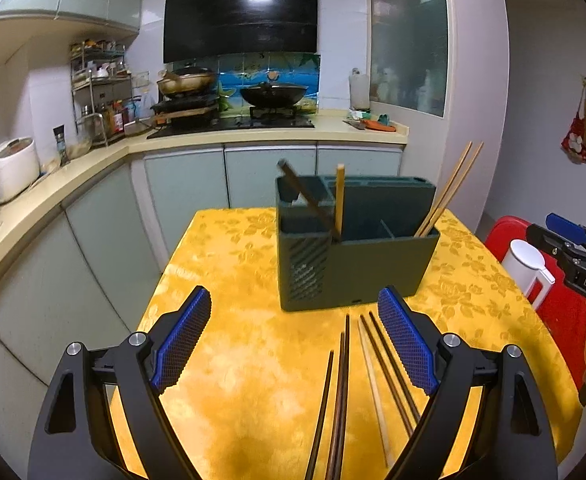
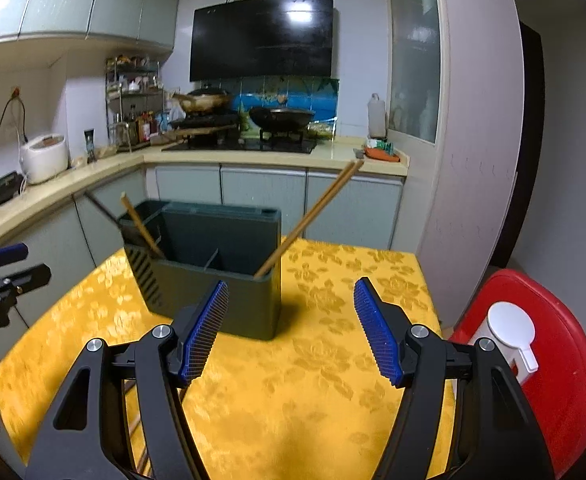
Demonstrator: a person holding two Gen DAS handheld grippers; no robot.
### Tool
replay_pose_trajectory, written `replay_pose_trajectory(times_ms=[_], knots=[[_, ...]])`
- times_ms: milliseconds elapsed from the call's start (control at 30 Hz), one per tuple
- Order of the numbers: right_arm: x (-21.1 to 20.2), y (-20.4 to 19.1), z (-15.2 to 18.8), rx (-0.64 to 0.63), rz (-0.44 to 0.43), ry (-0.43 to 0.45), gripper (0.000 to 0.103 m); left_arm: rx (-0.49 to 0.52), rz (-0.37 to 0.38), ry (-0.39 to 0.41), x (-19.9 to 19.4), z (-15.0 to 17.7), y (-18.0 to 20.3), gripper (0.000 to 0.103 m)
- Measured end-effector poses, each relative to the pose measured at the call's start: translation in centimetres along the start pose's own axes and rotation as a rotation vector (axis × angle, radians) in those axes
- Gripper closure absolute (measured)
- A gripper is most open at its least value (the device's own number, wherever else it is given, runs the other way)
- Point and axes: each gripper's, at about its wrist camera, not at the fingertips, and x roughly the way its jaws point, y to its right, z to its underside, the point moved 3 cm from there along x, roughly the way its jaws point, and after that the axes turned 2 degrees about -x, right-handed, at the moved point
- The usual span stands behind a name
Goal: Organize utensils
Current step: 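Withdraw both open grippers from the holder toward the table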
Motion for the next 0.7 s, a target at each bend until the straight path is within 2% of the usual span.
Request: replay_pose_trajectory(times_ms=[500, 700], knots=[[-3.4, -3.9, 7.3, 0.080, 0.083, -0.106, 0.039, 0.092, 0.051, -0.049, -0.8, 4.8, -3.0, 0.020], [-4.9, -5.0, 9.8, 0.069, 0.100, -0.135, 0.039, 0.074, 0.055, -0.084, -0.9, 7.5, -5.2, 0.020]])
